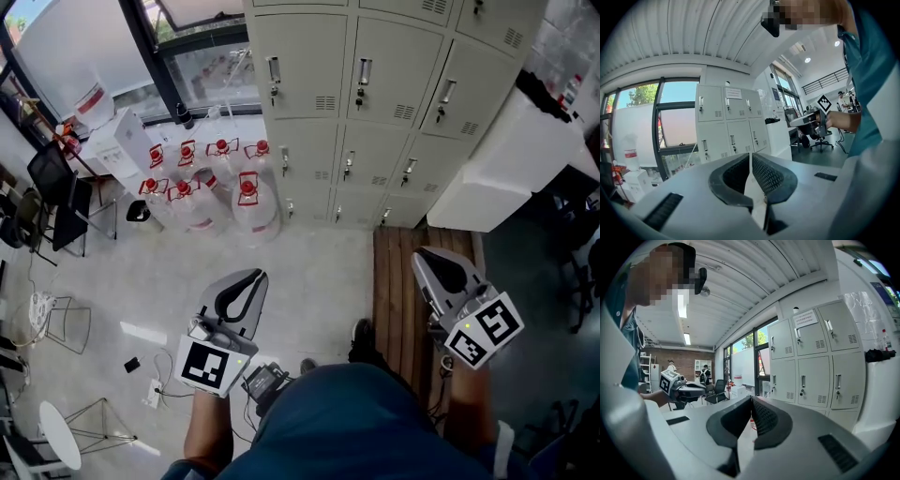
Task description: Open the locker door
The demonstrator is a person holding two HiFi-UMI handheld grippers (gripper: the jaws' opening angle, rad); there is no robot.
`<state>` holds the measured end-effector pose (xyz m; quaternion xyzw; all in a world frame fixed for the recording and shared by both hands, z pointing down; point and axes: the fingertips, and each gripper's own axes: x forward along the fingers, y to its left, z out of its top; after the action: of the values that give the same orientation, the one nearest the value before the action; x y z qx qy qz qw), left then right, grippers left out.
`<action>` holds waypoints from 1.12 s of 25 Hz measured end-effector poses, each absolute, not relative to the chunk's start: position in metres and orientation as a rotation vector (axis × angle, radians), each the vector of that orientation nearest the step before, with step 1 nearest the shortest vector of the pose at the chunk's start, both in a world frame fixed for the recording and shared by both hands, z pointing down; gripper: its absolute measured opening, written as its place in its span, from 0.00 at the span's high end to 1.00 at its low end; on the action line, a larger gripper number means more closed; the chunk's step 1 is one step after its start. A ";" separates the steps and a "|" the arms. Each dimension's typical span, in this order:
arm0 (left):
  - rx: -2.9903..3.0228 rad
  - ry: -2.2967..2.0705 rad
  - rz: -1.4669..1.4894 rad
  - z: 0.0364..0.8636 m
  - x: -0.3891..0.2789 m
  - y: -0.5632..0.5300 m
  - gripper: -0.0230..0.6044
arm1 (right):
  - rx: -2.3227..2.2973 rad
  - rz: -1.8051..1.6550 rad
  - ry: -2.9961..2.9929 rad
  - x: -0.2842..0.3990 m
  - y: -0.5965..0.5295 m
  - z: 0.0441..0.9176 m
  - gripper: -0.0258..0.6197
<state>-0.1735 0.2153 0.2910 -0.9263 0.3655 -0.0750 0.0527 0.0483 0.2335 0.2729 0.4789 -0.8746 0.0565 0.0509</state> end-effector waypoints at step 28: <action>-2.712 1.477 -0.261 0.297 -0.126 0.124 0.91 | 1.146 0.202 -2.802 0.099 0.082 0.283 0.91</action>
<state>-0.1259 0.1239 0.2971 -0.8749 0.4764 -0.0843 0.0211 0.0991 0.0822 0.2828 0.3773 -0.9221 0.0665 0.0538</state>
